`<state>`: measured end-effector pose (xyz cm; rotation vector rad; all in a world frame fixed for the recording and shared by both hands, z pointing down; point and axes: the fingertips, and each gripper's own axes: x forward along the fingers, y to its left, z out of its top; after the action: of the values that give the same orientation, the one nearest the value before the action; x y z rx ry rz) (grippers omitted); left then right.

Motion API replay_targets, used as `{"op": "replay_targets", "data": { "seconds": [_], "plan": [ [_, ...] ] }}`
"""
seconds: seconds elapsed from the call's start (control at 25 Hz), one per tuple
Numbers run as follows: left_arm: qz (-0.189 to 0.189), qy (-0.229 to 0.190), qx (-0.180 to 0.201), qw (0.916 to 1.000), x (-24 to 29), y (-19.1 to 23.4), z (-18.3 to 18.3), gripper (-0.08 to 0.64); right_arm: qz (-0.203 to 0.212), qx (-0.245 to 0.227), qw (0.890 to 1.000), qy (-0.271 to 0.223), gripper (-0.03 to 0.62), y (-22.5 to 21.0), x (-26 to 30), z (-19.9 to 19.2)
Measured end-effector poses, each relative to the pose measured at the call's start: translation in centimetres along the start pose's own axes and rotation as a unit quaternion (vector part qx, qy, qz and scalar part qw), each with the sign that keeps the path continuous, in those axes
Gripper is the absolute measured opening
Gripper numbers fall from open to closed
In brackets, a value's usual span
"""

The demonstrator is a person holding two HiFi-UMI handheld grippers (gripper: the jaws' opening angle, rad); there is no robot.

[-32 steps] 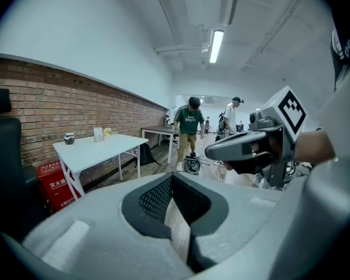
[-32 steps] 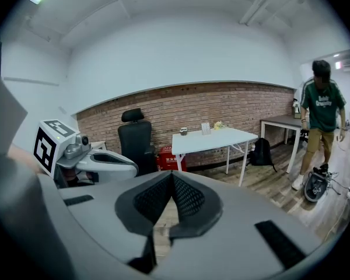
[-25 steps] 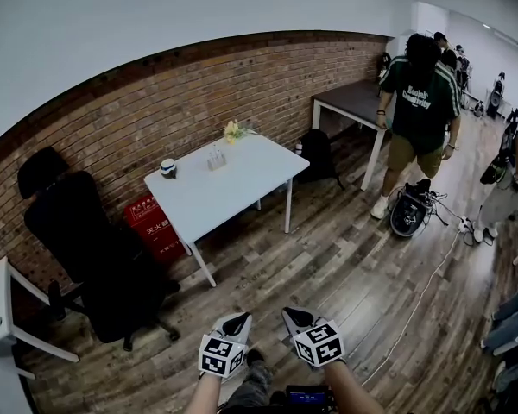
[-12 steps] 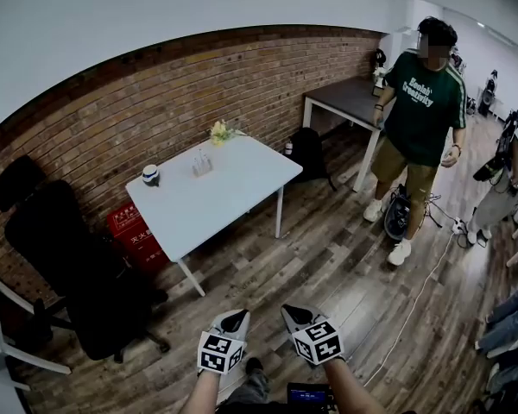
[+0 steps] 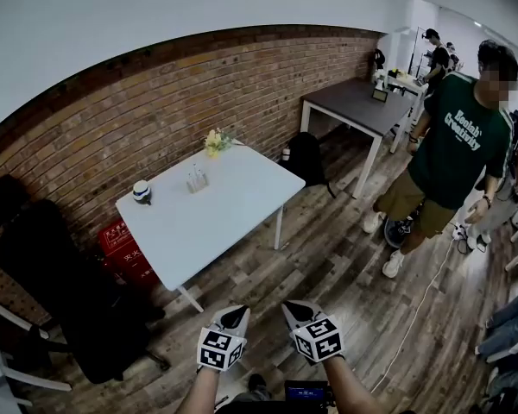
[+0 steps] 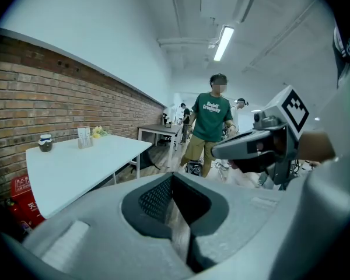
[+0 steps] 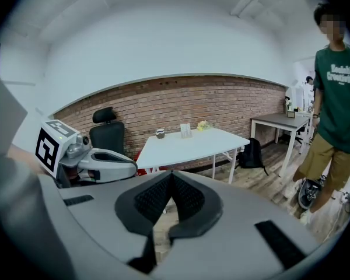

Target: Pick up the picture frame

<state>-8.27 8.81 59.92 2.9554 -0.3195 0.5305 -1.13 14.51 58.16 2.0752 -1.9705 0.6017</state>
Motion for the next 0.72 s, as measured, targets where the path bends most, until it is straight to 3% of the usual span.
{"op": "replay_targets", "data": {
  "seconds": [0.36, 0.72],
  "plan": [
    [-0.016, 0.011, -0.003, 0.9998, 4.2, 2.2, 0.8, 0.011, -0.013, 0.013, 1.000, 0.010, 0.008, -3.2, 2.9, 0.8],
    [0.005, 0.017, -0.012, 0.9998, 9.1, 4.7, 1.7, 0.011, 0.015, 0.004, 1.000, 0.014, 0.008, -7.1, 7.3, 2.4]
  ]
}}
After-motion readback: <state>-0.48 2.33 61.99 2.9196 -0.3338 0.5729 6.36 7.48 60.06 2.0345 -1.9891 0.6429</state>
